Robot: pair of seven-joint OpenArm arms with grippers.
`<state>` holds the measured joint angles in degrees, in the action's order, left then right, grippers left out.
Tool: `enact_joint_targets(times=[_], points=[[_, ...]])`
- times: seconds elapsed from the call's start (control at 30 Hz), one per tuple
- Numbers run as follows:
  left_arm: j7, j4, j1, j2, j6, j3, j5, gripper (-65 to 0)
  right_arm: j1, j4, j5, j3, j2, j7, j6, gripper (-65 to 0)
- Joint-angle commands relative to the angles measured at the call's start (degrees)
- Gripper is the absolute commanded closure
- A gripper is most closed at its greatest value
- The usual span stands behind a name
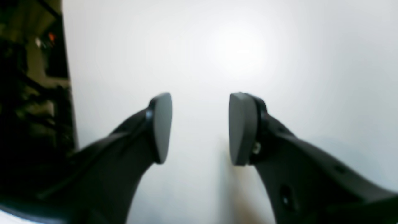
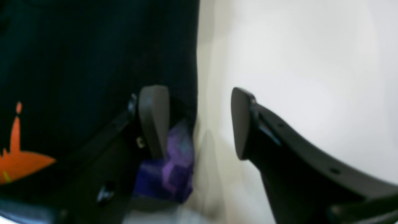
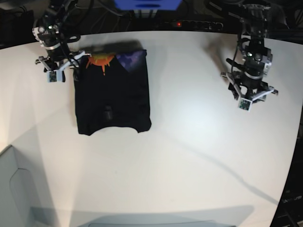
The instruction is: Fold the T-shirt properly
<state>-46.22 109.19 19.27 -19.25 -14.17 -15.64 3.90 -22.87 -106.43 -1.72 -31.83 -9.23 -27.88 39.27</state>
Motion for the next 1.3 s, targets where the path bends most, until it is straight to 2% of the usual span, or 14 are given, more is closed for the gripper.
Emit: enact_joint_targets(times=[0.0,0.27,0.37,0.47,0.5,0.6,0.73,0.83,0.97,1.07,1.17,1.2,1.27], points=[[1.0,1.5,0.6,-0.5,0.4,-1.2,-0.3,-28.3,0.1,-1.7,-0.8,-0.3,0.2,1.1,0.7,-29.0],[1.0,3.8,10.1,-0.3,0.4,-11.9,-9.2,-27.2,-1.3,-8.1,-0.8,-0.4,0.2,1.0,0.7,-29.1],[1.0,4.5,14.6,-0.2,0.4,-15.9,-13.6,-18.3,-2.8,-8.7,-0.6,-1.9,0.2,1.0,0.7,-29.1],[1.0,4.5,19.4,-0.2,0.4,-20.5,-19.0,-4.5,-4.2,-8.8,-0.5,-5.3,0.2,1.0,0.7,-28.1],[1.0,4.4,21.2,-0.2,0.4,-22.4,-21.0,0.0,-5.2,-8.8,-0.7,-6.5,0.2,1.0,0.7,-26.3],[1.1,4.4,26.3,-0.1,0.4,-27.7,-26.5,-0.4,-7.9,-8.8,-0.4,-9.9,0.2,1.0,0.7,-16.5],[1.5,4.4,31.5,3.6,0.4,-35.5,-31.1,0.0,-12.6,-8.8,-0.4,-13.3,0.2,0.9,0.7,-1.4],[1.6,4.1,34.3,6.6,0.3,-39.3,-31.2,0.0,-16.4,-8.6,-0.8,-15.8,0.2,0.9,0.7,0.0],[1.7,3.1,37.4,9.4,0.3,-39.4,-31.4,0.0,-20.4,-8.2,-0.9,-16.3,0.2,0.8,0.7,0.0],[1.7,2.2,38.3,10.7,0.3,-36.4,-31.2,0.0,-22.3,-7.9,-0.9,-15.9,0.2,0.8,0.7,0.0],[1.9,-4.4,38.4,10.5,0.3,-29.9,-31.2,0.0,-22.4,-3.7,-0.9,-15.7,0.2,0.8,0.7,0.0],[3.1,-7.8,38.3,10.3,0.3,-27.2,-31.1,0.0,-22.1,-1.1,-0.9,-15.7,0.5,0.8,0.7,0.0],[8.0,-14.7,37.3,9.8,0.3,-21.9,-31.1,0.0,-21.0,4.7,-0.8,-14.8,2.9,0.8,0.7,0.0]])
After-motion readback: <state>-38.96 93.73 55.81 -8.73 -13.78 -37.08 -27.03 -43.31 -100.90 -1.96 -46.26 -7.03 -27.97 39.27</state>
